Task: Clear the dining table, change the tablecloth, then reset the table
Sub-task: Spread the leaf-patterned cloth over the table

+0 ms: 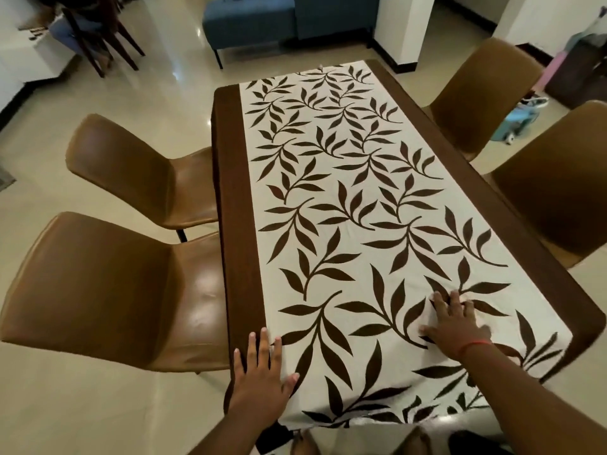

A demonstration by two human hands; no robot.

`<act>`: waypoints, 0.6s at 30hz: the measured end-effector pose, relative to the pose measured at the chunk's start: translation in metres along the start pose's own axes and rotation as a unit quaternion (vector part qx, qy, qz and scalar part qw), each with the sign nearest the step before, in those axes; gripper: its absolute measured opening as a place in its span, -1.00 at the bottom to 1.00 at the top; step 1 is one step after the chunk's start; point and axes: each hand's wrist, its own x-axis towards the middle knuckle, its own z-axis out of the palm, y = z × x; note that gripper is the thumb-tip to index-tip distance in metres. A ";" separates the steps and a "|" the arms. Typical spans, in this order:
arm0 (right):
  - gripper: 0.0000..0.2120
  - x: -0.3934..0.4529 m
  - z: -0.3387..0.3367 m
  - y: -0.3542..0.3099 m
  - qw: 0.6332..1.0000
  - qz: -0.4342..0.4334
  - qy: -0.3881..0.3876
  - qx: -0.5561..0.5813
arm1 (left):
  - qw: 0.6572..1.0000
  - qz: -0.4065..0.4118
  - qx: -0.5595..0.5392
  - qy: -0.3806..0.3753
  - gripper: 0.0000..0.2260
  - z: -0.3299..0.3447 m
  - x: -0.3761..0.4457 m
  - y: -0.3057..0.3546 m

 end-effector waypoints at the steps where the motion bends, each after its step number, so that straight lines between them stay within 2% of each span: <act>1: -0.14 0.000 -0.001 -0.002 1.000 -0.001 -0.003 0.002 | 1.000 0.000 0.014 0.003 -0.27 0.001 -0.001 -0.001; 5: -0.15 -0.001 -0.008 -0.005 1.000 -0.022 -0.018 0.004 | 0.998 -0.010 0.054 -0.018 -0.23 0.005 -0.002 -0.002; 9: -0.26 0.000 -0.028 0.010 0.996 -0.062 0.062 -0.001 | 0.998 -0.011 0.054 0.017 -0.25 -0.011 0.010 0.023; 16: -0.25 0.012 -0.044 0.135 0.999 0.008 0.038 0.008 | 0.996 0.058 0.063 -0.022 -0.31 -0.021 0.043 0.137; 18: -0.23 0.020 -0.053 0.164 0.999 0.012 0.039 0.015 | 0.995 0.077 0.064 -0.012 -0.33 -0.025 0.055 0.168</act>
